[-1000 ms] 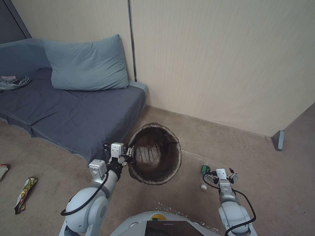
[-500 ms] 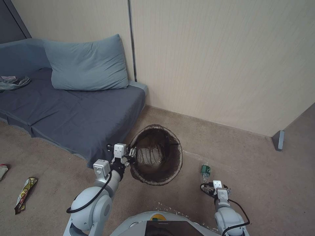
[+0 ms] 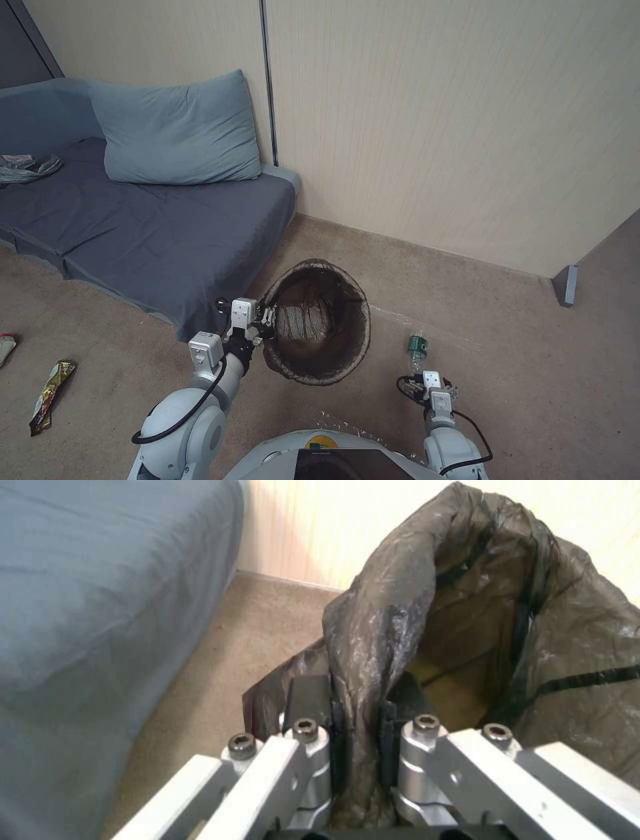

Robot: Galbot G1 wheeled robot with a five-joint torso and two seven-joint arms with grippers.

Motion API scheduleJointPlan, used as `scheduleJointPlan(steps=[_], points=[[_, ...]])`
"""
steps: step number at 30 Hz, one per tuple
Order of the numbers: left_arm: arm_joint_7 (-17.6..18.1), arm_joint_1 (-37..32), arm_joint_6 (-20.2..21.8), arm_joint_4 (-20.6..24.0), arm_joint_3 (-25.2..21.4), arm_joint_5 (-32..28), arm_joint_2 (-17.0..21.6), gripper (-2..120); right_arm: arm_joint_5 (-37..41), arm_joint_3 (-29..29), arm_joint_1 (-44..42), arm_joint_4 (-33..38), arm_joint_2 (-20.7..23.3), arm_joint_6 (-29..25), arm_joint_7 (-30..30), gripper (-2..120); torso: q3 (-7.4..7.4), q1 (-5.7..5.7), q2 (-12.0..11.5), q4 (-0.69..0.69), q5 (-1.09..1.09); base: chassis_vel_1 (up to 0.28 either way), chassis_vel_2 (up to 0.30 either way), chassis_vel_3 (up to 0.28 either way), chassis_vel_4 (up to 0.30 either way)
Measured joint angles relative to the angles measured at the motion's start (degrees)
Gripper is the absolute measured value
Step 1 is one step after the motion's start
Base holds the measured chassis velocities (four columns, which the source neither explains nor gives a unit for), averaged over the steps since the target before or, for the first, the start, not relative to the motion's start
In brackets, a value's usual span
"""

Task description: Pick up the trash bin, then pick up the garbage from the floor and place it into the trash bin.

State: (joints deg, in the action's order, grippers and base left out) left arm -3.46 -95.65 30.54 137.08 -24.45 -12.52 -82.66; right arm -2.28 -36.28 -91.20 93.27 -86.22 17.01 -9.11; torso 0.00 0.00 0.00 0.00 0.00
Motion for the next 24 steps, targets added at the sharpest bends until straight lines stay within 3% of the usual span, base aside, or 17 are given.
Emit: scheduleJointPlan(steps=[24], points=[[-0.22, -2.28, -0.97, 1.18, 0.43, 2.70, -0.75, 7, 0.00, -0.12, 5.14, -6.88, 0.62, -5.08, -0.06, 100, 0.00, 0.00, 0.00, 0.00, 0.01, 0.000, 0.000, 0.000, 0.000]])
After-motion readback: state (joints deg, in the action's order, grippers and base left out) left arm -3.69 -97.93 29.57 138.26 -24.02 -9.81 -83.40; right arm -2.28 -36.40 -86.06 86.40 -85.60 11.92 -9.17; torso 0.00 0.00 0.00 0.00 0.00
